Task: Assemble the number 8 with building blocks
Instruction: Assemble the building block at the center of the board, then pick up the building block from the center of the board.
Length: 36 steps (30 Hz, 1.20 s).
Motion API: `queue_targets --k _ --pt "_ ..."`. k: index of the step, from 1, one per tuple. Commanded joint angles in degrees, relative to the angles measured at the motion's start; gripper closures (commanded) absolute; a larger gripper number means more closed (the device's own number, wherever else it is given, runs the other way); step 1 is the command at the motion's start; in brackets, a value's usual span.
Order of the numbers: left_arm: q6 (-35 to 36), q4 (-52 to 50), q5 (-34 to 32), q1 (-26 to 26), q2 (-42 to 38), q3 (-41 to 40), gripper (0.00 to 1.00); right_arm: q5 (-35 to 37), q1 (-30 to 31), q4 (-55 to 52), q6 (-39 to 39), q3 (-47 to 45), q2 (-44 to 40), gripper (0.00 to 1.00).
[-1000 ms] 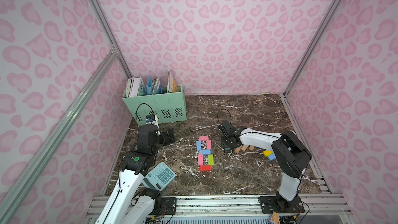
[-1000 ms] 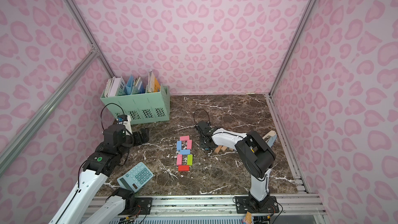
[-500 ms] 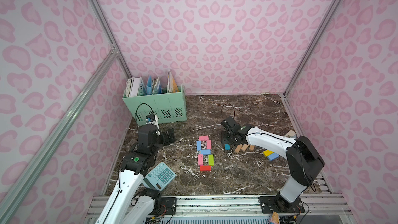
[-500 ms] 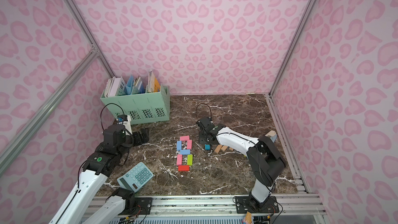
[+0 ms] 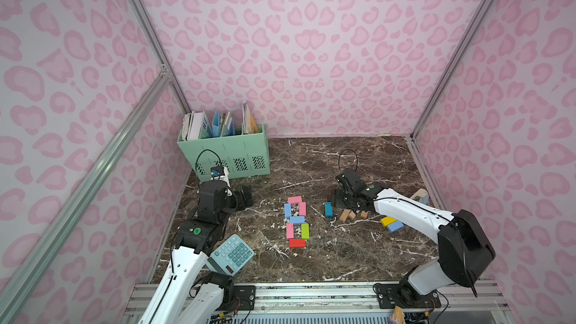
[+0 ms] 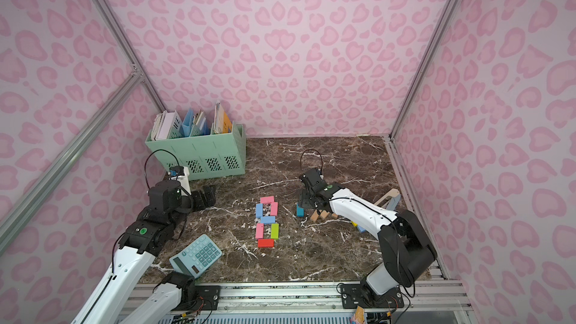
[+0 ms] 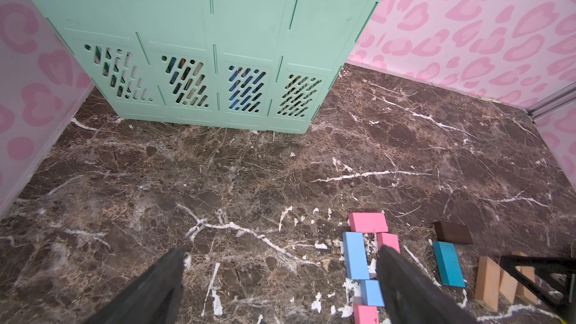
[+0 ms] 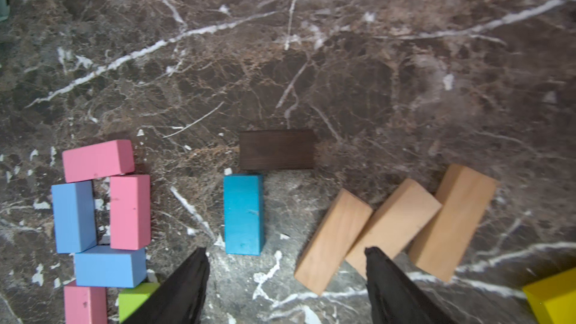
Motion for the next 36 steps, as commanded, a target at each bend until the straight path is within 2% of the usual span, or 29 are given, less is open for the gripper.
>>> queue_targets --k 1,11,20,24,36 --pt "0.60 1.05 0.02 0.03 -0.29 0.19 0.01 -1.21 -2.61 0.25 -1.21 -2.67 -2.73 0.19" --pt "0.29 0.90 0.19 0.03 -0.39 0.35 0.02 -4.16 -13.88 0.29 -3.00 -11.86 -10.83 0.20" --pt "-0.03 0.88 2.08 0.03 -0.01 0.56 0.02 -8.29 -25.01 2.71 -1.09 -20.29 -15.21 0.27" --pt "-0.18 0.85 2.57 0.03 -0.12 0.61 0.01 -8.89 -26.93 2.96 -0.31 -21.41 -15.80 0.31" --pt "-0.29 0.99 2.92 0.03 -0.65 0.45 0.01 -8.09 -27.48 1.44 1.23 -22.21 -17.02 0.35"
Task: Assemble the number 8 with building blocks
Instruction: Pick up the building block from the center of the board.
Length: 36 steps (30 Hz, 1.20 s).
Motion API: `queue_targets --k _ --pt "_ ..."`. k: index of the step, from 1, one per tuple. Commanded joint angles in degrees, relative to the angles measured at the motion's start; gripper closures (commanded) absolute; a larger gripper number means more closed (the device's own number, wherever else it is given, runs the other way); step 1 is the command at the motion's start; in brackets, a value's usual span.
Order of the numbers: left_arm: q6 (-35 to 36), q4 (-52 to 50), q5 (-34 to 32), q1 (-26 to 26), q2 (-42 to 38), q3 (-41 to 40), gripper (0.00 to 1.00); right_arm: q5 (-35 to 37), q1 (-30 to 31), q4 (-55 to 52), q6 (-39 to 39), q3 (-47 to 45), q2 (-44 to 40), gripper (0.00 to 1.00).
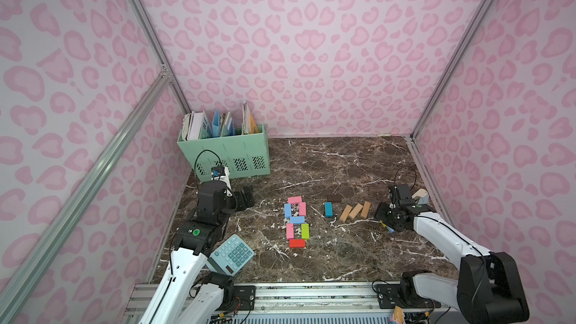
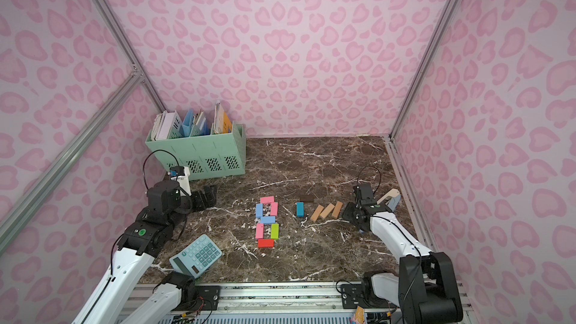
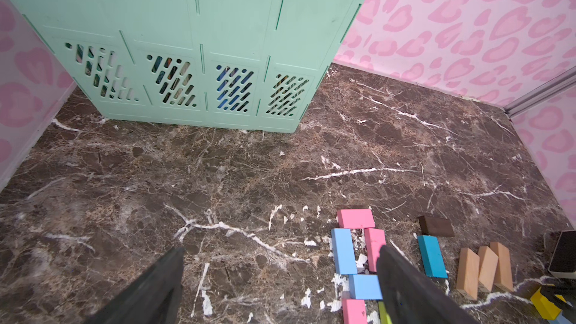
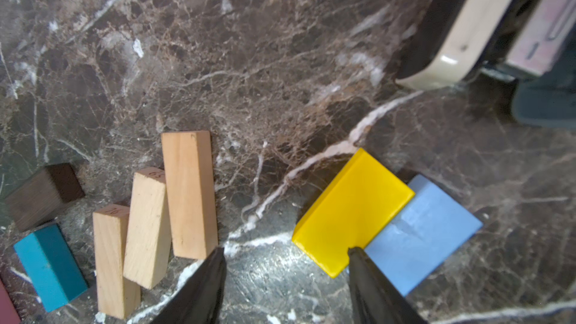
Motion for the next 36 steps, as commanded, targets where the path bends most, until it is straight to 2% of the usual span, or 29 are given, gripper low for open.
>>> queue_targets --k 1,27,36 --pt "0.12 0.99 0.47 0.01 -0.13 0.30 0.02 0.56 -0.06 -0.69 0.87 -0.19 -0.52 0.35" --pt "-0.02 1.05 0.73 0.03 0.22 0.32 0.02 -2.40 0.01 -0.49 3.80 -1.45 -1.19 0.38" --pt "-0.02 0.93 0.67 0.03 0.31 0.19 0.01 -2.10 0.02 -0.88 4.39 -1.33 1.38 0.39"
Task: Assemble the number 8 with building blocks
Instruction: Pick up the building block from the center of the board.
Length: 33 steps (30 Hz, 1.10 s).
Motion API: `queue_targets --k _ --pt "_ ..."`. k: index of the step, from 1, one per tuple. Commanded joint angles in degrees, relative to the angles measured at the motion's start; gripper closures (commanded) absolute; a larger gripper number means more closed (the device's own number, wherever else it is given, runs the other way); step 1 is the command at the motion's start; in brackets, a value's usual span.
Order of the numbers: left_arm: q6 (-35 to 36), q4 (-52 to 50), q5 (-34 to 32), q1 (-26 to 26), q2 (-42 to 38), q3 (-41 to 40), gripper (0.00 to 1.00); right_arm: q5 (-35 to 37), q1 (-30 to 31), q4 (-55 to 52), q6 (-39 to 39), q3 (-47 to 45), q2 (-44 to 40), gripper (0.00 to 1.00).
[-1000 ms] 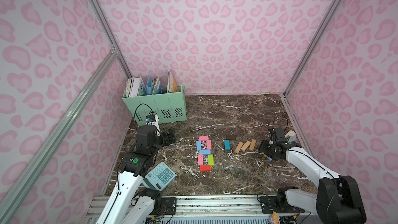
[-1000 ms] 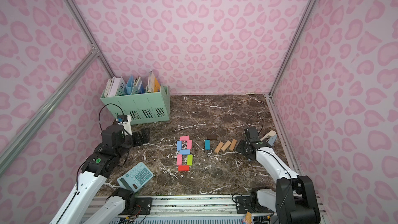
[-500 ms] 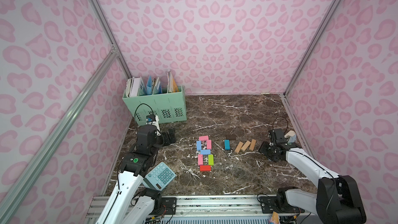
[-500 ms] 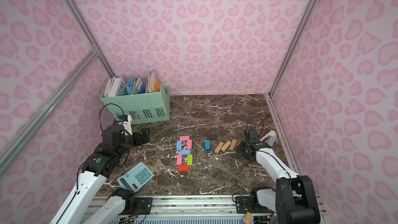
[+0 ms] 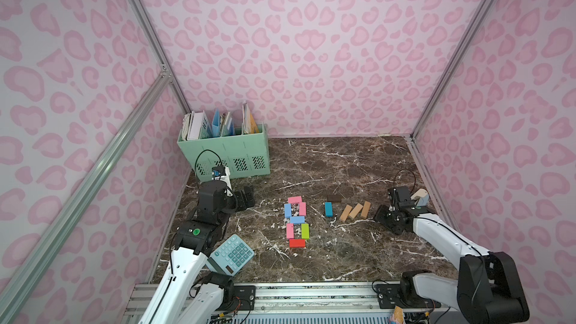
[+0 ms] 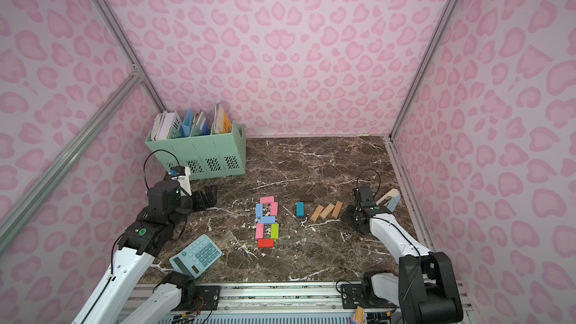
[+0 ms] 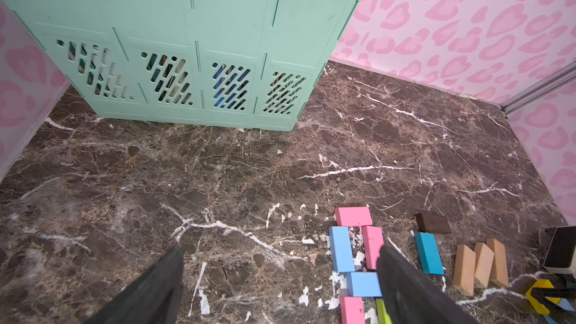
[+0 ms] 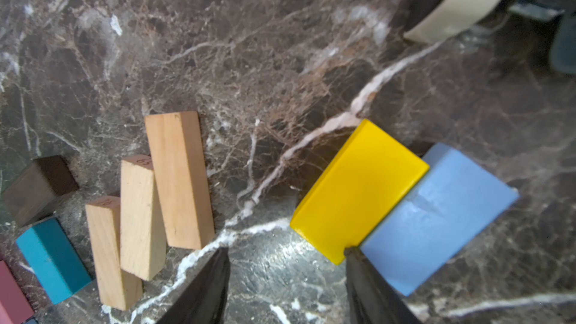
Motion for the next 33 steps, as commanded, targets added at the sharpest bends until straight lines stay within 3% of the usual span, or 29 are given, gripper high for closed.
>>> queue_targets --k 1,13,33 --pt "0.03 0.99 0.09 0.01 0.09 0.19 0.02 0.44 0.02 -1.14 1.06 0.24 0.98 0.40" --pt "0.07 0.88 0.10 0.03 0.18 0.23 0.02 2.25 0.06 -0.91 1.63 1.79 4.62 0.44" --pt "0.10 0.99 0.25 0.02 0.18 0.24 0.02 5.44 -0.01 -2.47 5.63 6.03 11.39 0.41"
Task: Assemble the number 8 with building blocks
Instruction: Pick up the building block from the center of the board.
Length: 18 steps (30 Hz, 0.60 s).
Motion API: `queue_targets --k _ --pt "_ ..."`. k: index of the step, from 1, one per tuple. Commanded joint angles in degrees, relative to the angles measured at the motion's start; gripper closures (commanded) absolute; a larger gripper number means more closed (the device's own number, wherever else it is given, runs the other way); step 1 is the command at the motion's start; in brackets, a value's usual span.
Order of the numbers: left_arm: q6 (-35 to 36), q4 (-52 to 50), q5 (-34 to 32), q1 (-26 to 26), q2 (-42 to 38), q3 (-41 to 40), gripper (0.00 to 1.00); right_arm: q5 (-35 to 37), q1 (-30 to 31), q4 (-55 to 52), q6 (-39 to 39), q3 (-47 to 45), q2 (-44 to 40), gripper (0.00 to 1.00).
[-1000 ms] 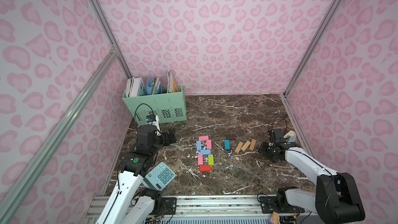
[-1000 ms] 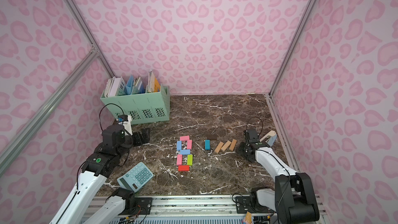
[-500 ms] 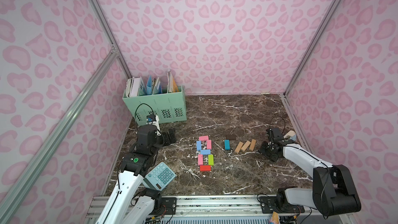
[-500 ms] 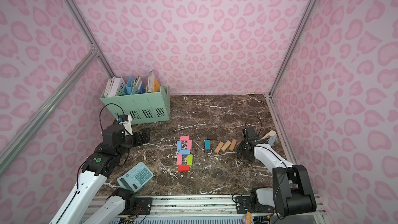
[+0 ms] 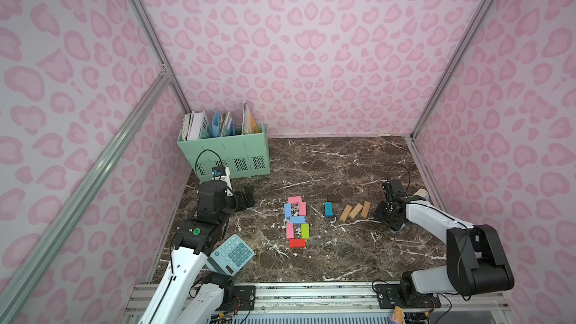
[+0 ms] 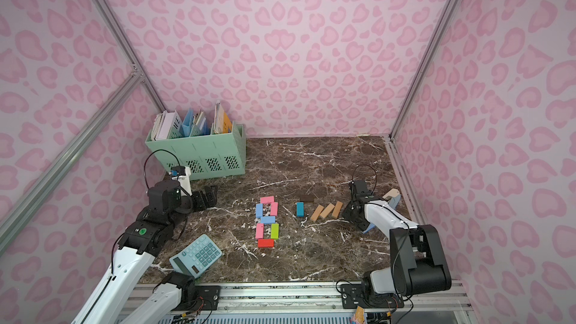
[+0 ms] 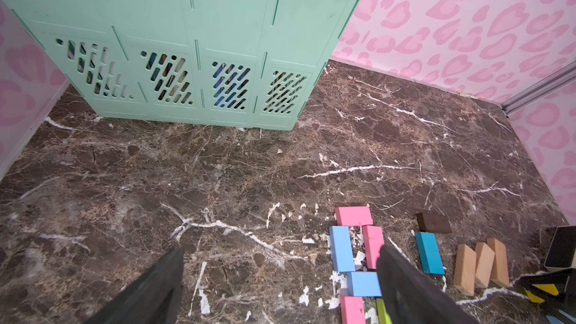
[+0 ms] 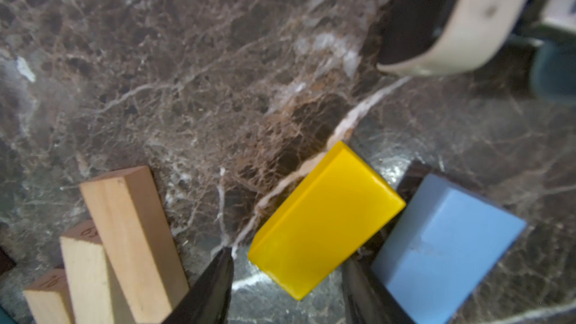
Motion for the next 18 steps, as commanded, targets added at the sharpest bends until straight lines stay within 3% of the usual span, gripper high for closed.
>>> queue_targets --k 1,11,18 --pt "0.07 0.99 0.25 0.03 0.08 0.24 0.01 0.60 -0.06 -0.72 1.09 0.02 0.61 0.41" --pt "0.20 0.90 0.17 -0.01 0.26 0.28 0.02 0.12 -1.64 0.32 0.80 0.24 2.46 0.42" --pt "0.29 0.58 -0.01 0.03 0.62 0.30 0.02 -1.56 -1.92 2.41 -1.13 -1.27 3.69 0.52"
